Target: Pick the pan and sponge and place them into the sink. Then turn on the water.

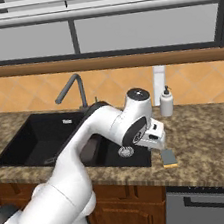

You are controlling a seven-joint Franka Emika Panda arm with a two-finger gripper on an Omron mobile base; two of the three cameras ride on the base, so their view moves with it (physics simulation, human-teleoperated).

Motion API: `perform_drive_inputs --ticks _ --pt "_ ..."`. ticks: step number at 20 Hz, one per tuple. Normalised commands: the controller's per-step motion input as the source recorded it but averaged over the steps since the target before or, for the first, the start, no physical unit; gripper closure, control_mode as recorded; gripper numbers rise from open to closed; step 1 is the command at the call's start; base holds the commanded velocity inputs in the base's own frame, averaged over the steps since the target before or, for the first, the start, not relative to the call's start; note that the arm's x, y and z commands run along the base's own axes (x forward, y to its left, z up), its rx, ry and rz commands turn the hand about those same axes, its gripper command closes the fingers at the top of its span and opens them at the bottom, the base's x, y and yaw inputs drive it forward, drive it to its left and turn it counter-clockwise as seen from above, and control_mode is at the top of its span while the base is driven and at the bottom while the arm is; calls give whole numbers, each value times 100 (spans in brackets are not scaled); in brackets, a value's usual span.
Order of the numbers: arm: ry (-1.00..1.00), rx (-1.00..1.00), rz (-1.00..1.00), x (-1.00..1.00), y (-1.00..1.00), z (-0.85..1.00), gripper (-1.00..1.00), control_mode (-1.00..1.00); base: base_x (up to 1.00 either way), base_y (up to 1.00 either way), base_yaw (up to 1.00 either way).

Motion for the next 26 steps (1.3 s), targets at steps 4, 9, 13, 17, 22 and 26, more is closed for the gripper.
perform_drive_inputs --ticks 4,9,13,17,22,26 --pt "15 -6 18 39 -19 -50 -100 -100 0 0 0" --pt "7 -1 18 28 -29 -36 -100 -100 0 0 0" --pt "1 0 16 14 -40 -27 -100 -100 0 0 0" --pt "0 0 13 15 -35 -34 -100 -100 0 0 0" --pt "0 0 9 25 -23 -36 -100 -100 0 0 0" --pt "1 0 8 27 -20 -28 -100 -100 0 0 0"
